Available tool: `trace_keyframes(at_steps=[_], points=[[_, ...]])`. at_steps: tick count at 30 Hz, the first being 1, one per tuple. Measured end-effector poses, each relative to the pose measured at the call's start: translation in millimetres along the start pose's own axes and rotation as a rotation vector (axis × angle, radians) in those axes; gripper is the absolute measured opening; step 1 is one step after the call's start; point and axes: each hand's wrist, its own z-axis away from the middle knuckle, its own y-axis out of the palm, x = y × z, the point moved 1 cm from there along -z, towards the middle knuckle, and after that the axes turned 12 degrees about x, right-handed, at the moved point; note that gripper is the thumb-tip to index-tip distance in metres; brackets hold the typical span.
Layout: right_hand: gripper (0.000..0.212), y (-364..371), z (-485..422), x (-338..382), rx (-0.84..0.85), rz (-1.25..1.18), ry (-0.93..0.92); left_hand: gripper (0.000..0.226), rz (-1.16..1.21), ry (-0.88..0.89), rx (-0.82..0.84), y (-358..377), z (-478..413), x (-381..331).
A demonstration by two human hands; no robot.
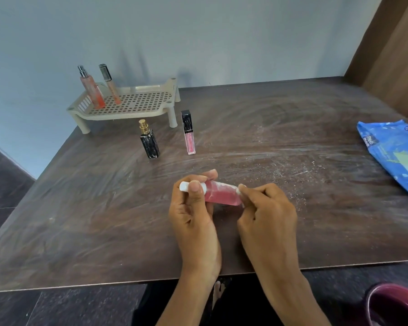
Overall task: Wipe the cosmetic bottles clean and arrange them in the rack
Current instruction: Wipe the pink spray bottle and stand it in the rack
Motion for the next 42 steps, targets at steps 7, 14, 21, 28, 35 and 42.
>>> trace_keyframes(at_steps=[7,14,21,28,35,42], points=[[0.029,-3,0,28,0.058,-0.019,-0.145,0.024,0.089,-0.054,-0.037,-2,0,-1],[0.037,-5,1,30,0.073,-0.053,-0.073,0.025,0.036,-0.044,0.005,0,0,0],[0.025,-5,4,13,0.052,-0.034,-0.06,0.022,0.069,-0.048,-0.019,2,-1,0],[0.03,-2,5,26,0.07,-0.153,-0.213,0.032,0.128,-0.083,-0.036,1,0,-2],[0.026,1,25,8,0.126,-0.177,-0.269,0.021,-0.052,-0.064,-0.015,2,5,0],[0.022,-11,19,15,-0.088,-0.086,-0.346,0.027,0.034,-0.06,-0.059,2,3,-1]])
